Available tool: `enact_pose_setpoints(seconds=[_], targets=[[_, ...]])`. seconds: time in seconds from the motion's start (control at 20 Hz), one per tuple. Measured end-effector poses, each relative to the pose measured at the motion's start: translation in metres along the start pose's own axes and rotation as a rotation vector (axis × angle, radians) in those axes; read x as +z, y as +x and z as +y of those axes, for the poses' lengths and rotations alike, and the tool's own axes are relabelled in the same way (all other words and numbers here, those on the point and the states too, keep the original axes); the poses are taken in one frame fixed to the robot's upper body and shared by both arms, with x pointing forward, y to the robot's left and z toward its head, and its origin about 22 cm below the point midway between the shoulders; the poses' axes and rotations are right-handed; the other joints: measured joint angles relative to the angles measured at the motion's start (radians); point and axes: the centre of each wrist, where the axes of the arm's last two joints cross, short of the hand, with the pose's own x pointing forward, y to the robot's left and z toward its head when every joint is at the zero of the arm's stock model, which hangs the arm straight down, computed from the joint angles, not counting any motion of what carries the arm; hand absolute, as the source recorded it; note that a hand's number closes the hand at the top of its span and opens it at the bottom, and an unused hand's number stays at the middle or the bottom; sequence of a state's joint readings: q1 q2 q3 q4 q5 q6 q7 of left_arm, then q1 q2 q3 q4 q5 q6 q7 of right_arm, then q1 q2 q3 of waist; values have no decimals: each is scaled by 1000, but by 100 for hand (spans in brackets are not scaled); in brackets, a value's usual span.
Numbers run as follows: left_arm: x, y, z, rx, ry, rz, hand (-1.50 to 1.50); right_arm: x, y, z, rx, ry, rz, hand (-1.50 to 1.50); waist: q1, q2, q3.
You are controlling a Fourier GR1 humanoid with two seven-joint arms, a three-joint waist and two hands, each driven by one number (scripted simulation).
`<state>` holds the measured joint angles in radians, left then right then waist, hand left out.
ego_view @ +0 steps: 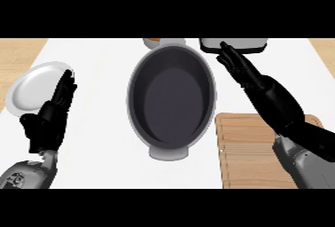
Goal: Pick the tomato from the cutting board and place it in the pot
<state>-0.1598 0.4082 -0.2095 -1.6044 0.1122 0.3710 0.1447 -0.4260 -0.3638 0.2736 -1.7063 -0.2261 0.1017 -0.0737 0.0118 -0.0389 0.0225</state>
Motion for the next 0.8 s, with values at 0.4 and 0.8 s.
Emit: enact_pose_setpoints(seconds=[0.4,0.8], targets=[[16,-31,43,-109,127,132,0,130,-60,-74,204,-649,631,-150,-122,40,-27],[41,-55,66,-136,130,239,0,245,-46,-74,716,-1080,837,-150,-115,23,-29]])
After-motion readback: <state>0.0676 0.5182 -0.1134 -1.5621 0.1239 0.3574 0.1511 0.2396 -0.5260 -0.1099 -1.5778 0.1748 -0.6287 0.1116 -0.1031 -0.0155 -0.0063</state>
